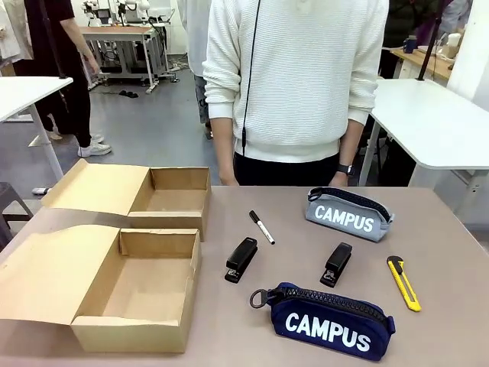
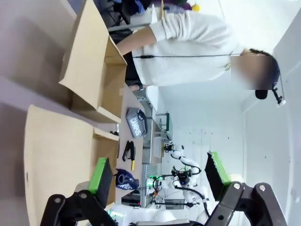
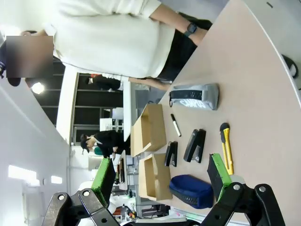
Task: Place items inside the box.
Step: Pick up a Pencil pouch or Stapler and place it inside the Mailer Box closest to the robot.
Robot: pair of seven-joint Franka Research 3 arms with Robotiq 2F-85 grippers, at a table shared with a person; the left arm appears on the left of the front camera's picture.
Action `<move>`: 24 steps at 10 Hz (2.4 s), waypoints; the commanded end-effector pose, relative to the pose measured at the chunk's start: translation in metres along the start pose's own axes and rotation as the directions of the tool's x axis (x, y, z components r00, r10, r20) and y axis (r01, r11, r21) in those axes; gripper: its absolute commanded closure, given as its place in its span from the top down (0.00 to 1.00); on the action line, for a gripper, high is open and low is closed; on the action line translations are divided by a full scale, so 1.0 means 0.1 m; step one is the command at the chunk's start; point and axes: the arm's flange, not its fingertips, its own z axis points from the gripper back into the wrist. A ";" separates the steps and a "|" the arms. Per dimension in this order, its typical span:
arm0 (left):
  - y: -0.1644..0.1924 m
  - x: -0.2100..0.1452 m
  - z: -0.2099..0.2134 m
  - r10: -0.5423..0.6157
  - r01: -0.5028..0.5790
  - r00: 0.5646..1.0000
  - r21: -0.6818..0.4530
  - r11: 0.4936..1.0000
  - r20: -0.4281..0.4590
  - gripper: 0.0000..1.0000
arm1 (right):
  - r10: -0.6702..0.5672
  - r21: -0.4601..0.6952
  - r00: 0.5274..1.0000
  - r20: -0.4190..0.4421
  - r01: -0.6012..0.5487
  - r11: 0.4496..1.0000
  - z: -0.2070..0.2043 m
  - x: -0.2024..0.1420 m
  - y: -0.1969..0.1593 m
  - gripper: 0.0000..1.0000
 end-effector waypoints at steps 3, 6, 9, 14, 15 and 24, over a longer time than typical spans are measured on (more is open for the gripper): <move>-0.09 -0.11 0.21 -0.054 0.054 0.998 0.015 0.998 -0.021 1.00 | 0.033 0.014 0.999 -0.010 -0.033 0.999 0.03 -0.04 0.14 1.00; -0.09 -0.11 0.21 -0.054 0.054 0.998 0.015 0.998 -0.021 1.00 | 0.307 -0.026 0.921 -0.238 -0.322 0.946 -0.72 -0.33 0.77 1.00; -0.09 -0.11 0.21 -0.054 0.054 0.998 0.015 0.998 -0.021 1.00 | 0.398 -0.025 0.777 -0.489 -0.468 0.883 -1.22 -0.43 1.06 1.00; -0.09 -0.11 0.21 -0.054 0.054 0.998 0.015 0.998 -0.021 1.00 | 0.224 0.219 0.955 -0.193 -0.180 0.959 0.43 -0.40 -0.09 1.00; -0.09 -0.11 0.21 -0.054 0.054 0.998 0.015 0.998 -0.021 1.00 | 0.202 0.219 0.961 -0.188 -0.159 0.963 0.45 -0.42 -0.20 1.00; -0.09 -0.11 0.21 -0.054 0.054 0.998 0.015 0.998 -0.021 1.00 | 0.436 0.128 0.787 -0.437 -0.425 0.896 -0.47 -0.73 0.56 1.00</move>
